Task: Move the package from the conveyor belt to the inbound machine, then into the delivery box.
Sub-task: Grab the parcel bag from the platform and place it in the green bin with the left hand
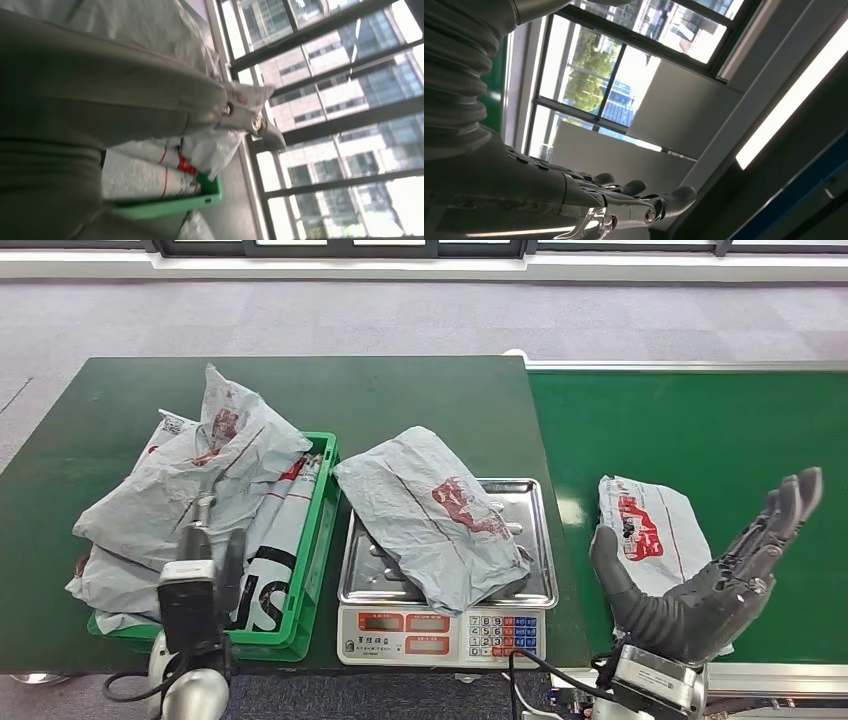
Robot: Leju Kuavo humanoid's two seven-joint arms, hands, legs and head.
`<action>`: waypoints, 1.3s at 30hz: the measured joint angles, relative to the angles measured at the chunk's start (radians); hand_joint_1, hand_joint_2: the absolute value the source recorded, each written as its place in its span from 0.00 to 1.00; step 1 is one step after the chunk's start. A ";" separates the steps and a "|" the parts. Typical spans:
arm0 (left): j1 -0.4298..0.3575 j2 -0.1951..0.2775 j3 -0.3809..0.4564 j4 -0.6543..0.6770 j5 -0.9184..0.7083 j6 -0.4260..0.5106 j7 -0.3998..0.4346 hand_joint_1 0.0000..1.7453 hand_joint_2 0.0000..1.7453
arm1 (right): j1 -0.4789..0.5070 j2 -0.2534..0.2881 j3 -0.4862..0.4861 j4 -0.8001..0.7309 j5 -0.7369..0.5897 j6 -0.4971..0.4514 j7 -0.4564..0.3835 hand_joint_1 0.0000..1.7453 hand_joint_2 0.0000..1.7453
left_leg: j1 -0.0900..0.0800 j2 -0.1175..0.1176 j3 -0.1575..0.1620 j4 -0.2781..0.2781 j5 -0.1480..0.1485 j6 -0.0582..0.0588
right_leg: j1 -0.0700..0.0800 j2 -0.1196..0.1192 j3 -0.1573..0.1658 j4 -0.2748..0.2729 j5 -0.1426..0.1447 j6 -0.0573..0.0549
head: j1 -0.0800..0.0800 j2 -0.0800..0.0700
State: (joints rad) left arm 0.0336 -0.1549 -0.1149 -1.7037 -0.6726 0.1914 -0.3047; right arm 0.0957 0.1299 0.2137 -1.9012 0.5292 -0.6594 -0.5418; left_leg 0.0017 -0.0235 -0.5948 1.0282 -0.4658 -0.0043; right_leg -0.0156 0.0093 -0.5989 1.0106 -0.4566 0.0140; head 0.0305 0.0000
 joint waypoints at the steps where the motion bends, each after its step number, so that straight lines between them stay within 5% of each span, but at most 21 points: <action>1: -0.026 0.009 -0.021 0.034 -0.034 -0.020 0.015 0.00 1.00 | 0.004 0.001 -0.001 -0.008 0.000 -0.009 -0.005 0.00 1.00 | 0.000 0.001 0.000 0.000 0.000 0.000 | 0.000 0.001 0.000 0.000 0.001 0.000 | 0.000 0.000; 14: -0.447 0.097 -0.295 0.641 -0.113 -0.086 -0.005 0.00 1.00 | 0.004 0.003 -0.001 -0.016 -0.059 -0.037 -0.105 0.00 1.00 | 0.000 0.002 0.000 0.000 0.004 -0.001 | 0.000 0.002 -0.001 0.000 0.004 -0.001 | 0.000 0.000; 26: -0.676 0.031 -0.480 0.989 -0.071 -0.098 -0.013 0.00 1.00 | -0.045 0.003 -0.001 0.028 -0.086 -0.034 -0.091 0.00 1.00 | 0.000 0.001 -0.001 0.000 0.004 -0.001 | 0.000 0.001 -0.001 0.000 0.005 0.000 | 0.000 0.000; 30: -0.699 0.010 -0.511 1.052 -0.045 -0.105 -0.019 1.00 1.00 | -0.057 0.001 -0.001 0.052 -0.109 -0.034 -0.098 0.00 1.00 | 0.000 0.001 -0.001 0.000 0.004 -0.001 | 0.000 0.001 -0.001 0.000 0.005 0.000 | 0.000 0.000; 39: -0.729 -0.005 -0.570 1.134 -0.010 -0.165 -0.047 1.00 1.00 | -0.097 -0.004 -0.001 0.089 -0.116 -0.031 -0.083 0.00 1.00 | 0.000 0.000 -0.001 0.000 0.005 0.000 | 0.000 0.000 0.000 0.000 0.005 0.000 | 0.000 0.000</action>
State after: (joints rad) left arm -0.6952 -0.1603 -0.6846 -0.5696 -0.6830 0.0265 -0.3521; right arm -0.0012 0.1263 0.2125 -1.8120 0.4135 -0.6909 -0.6251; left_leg 0.0016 -0.0234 -0.5960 1.0283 -0.4612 -0.0044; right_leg -0.0157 0.0096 -0.5991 1.0108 -0.4520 0.0136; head 0.0305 0.0000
